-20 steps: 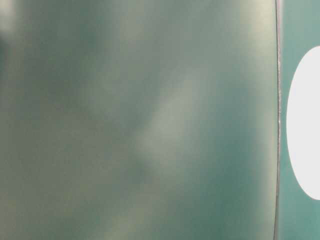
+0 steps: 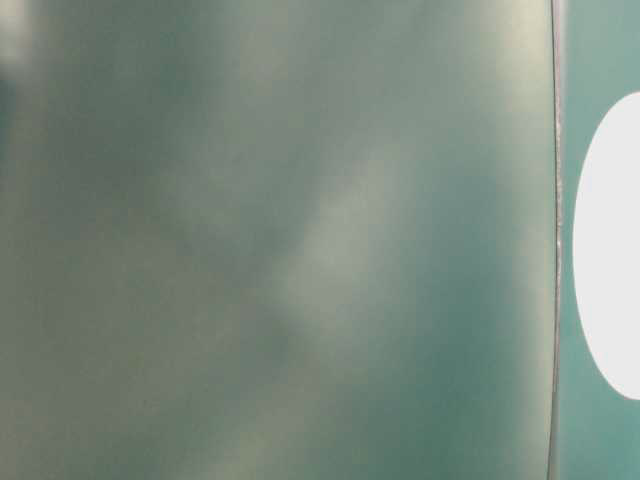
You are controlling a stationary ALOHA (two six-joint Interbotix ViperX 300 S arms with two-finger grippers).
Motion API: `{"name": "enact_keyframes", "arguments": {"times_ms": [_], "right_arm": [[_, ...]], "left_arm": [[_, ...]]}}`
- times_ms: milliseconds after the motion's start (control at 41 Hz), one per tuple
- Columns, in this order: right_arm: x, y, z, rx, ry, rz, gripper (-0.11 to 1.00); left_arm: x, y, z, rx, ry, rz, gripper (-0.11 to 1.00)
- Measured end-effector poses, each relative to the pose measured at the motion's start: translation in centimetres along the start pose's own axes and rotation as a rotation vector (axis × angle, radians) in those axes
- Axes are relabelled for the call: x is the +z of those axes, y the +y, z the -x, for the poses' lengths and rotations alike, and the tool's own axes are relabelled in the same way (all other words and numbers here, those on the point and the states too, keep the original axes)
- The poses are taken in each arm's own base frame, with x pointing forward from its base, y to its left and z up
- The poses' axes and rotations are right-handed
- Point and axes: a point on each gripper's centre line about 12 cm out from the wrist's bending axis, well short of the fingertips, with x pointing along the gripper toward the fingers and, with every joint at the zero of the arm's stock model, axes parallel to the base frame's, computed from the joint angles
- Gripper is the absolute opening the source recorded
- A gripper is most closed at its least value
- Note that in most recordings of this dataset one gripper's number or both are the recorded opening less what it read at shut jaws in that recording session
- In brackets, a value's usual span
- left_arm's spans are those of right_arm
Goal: Scoop the yellow hexagonal prism block from the bowl with a spoon using the right arm.
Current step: 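Move the right gripper toward the red spoon handle in the spoon rest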
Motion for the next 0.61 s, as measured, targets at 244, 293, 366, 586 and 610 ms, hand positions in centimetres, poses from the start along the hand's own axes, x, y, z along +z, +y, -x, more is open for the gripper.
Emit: {"name": "enact_keyframes", "arguments": {"times_ms": [244, 293, 366, 586, 610], "right_arm": [[-0.2, 0.0, -0.1, 0.001, 0.014, -0.001, 0.46], [-0.3, 0.0, -0.2, 0.002, 0.017, -0.003, 0.53], [-0.5, 0.0, -0.3, 0.001, 0.026, -0.006, 0.60], [-2.1, 0.5, -1.2, 0.023, 0.092, -0.016, 0.60], [-2.5, 0.6, -1.3, 0.025, 0.105, -0.019, 0.60]], "left_arm": [[0.0, 0.0, 0.0, 0.000, 0.002, -0.002, 0.04], [0.0, 0.0, 0.0, 0.000, 0.000, 0.000, 0.04], [0.0, 0.0, 0.0, 0.000, 0.002, 0.000, 0.04], [0.0, 0.0, 0.0, 0.000, 0.000, -0.002, 0.04], [0.0, 0.0, 0.0, 0.000, 0.000, 0.000, 0.04]]}}
